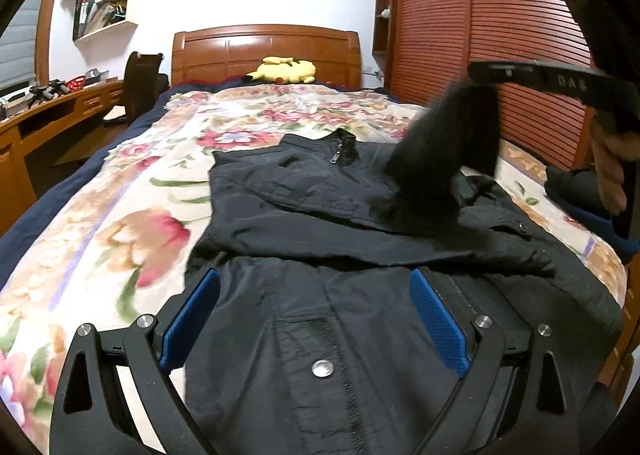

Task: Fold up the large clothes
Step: 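Lift the sleeve again with the right tool and lay it across the jacket front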

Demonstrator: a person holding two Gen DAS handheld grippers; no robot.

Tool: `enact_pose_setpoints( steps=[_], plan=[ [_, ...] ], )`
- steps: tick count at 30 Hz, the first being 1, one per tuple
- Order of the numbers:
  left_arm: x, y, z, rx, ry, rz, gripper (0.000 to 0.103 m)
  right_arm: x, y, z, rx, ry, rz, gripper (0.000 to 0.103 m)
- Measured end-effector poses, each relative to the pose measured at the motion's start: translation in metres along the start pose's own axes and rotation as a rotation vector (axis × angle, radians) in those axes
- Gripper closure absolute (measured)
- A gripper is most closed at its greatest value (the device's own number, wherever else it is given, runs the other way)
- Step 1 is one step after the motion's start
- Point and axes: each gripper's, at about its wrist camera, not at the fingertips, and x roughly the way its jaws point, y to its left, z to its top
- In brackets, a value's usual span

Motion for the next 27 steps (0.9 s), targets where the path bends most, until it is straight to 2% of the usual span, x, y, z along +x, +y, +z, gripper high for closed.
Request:
enact_pose_setpoints(
  steps=[3,7,10,12,19,21,23,25,27],
  plan=[
    [-0.001,0.005,-0.001,-0.004,0.0,0.008,0.007,-0.002,-0.002,-0.005,0.002,0.009,0.041,0.1],
    [0.0,0.007,-0.002,-0.008,0.004,0.008,0.007,-0.009,-0.02,-0.012,0.0,0.017,0.053,0.1],
    [0.001,0.003,-0.003,0.005,0.004,0.009,0.007,0.014,-0.04,-0.007,0.025,0.039,0.041,0.1],
    [0.002,-0.001,-0.003,0.014,0.007,0.009,0.007,0.031,-0.038,-0.012,0.043,0.062,0.024,0.1],
    [0.004,-0.006,-0.004,0.035,0.011,0.011,0.007,0.058,-0.054,-0.044,0.129,0.161,0.006,0.097],
    [0.005,-0.007,-0.004,0.034,0.014,0.013,0.007,0.069,-0.056,-0.051,0.159,0.196,0.02,0.087],
    [0.005,-0.006,-0.004,0.032,0.016,0.014,0.007,0.078,-0.055,-0.056,0.181,0.222,0.026,0.066],
    [0.006,-0.005,-0.004,0.028,0.016,0.014,0.007,0.079,-0.053,-0.056,0.193,0.239,0.046,0.058],
    [0.006,-0.005,-0.004,0.024,0.018,0.015,0.007,0.085,-0.048,-0.054,0.194,0.258,0.066,0.057]
  ],
)
